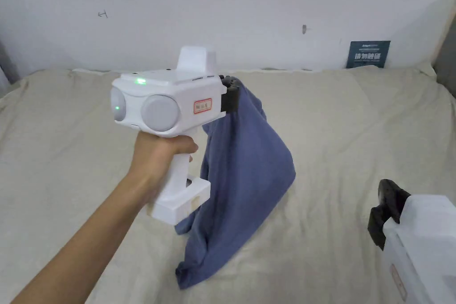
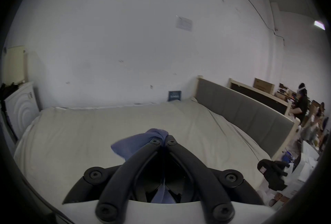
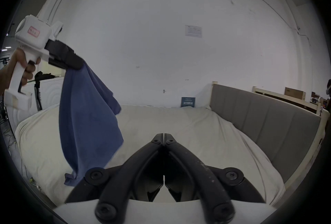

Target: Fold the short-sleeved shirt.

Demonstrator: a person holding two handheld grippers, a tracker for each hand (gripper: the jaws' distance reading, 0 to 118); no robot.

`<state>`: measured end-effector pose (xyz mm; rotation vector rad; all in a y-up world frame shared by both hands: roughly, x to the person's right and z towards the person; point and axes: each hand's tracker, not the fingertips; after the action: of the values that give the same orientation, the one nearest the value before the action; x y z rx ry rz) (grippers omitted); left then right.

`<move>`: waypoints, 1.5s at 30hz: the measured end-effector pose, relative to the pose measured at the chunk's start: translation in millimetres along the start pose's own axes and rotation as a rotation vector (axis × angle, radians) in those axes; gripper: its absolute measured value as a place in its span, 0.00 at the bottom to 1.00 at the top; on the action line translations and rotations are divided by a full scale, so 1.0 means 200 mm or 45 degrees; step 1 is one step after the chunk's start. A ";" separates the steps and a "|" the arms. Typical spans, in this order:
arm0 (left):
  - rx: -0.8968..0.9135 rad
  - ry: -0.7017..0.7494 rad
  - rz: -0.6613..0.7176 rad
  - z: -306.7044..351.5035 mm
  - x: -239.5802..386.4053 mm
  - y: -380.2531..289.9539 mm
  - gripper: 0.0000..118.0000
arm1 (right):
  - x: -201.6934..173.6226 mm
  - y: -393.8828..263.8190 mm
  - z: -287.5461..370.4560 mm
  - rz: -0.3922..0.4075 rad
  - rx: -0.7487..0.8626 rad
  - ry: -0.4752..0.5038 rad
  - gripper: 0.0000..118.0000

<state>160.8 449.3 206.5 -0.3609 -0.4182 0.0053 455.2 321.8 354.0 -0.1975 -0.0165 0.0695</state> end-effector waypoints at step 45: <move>0.346 0.573 -0.129 0.14 0.11 -0.64 0.95 | 0.04 0.13 0.06 -0.013 0.089 -0.056 0.02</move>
<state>161.4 340.2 282.6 -0.0657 0.0125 -0.1149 461.1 349.8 360.9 -0.1262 -0.0588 0.0640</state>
